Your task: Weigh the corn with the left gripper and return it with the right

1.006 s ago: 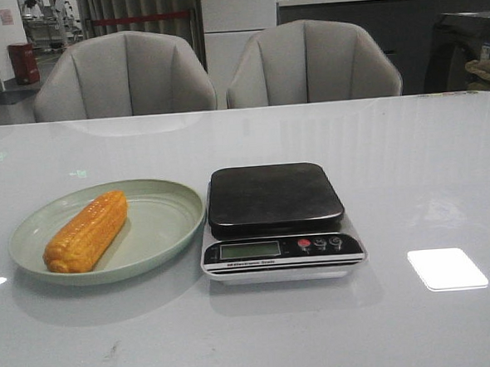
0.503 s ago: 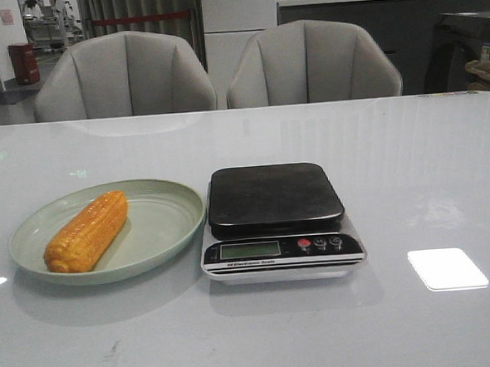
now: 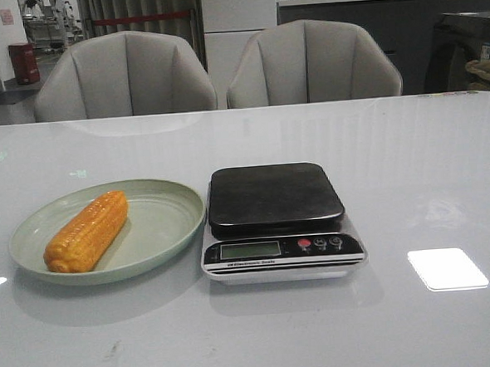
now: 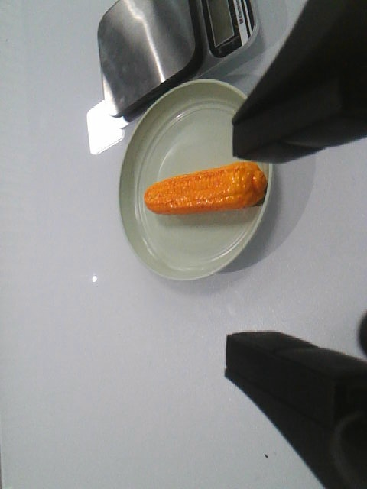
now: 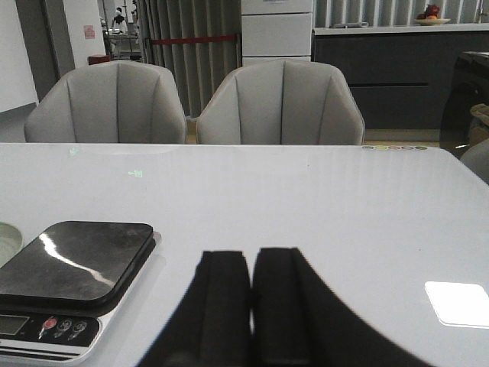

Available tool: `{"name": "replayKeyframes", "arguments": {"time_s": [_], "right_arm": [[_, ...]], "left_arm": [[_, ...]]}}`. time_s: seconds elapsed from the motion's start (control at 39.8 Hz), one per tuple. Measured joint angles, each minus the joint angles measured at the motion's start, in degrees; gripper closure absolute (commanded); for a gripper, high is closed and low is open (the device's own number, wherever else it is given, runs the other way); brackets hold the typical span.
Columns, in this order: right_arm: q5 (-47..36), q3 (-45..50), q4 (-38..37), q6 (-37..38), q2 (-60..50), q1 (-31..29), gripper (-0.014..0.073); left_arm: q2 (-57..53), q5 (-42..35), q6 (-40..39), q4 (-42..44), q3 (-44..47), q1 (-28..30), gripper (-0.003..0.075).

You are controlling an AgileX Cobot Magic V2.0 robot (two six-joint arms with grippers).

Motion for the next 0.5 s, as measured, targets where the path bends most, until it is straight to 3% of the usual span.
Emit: {"name": "replayKeyframes", "arguments": {"time_s": [0.5], "right_arm": [[0.0,0.0,0.0,0.0,0.0,0.0,0.0427]], "left_arm": [[34.0,-1.2,0.0,-1.3,-15.1,-3.8,0.0175]]}}
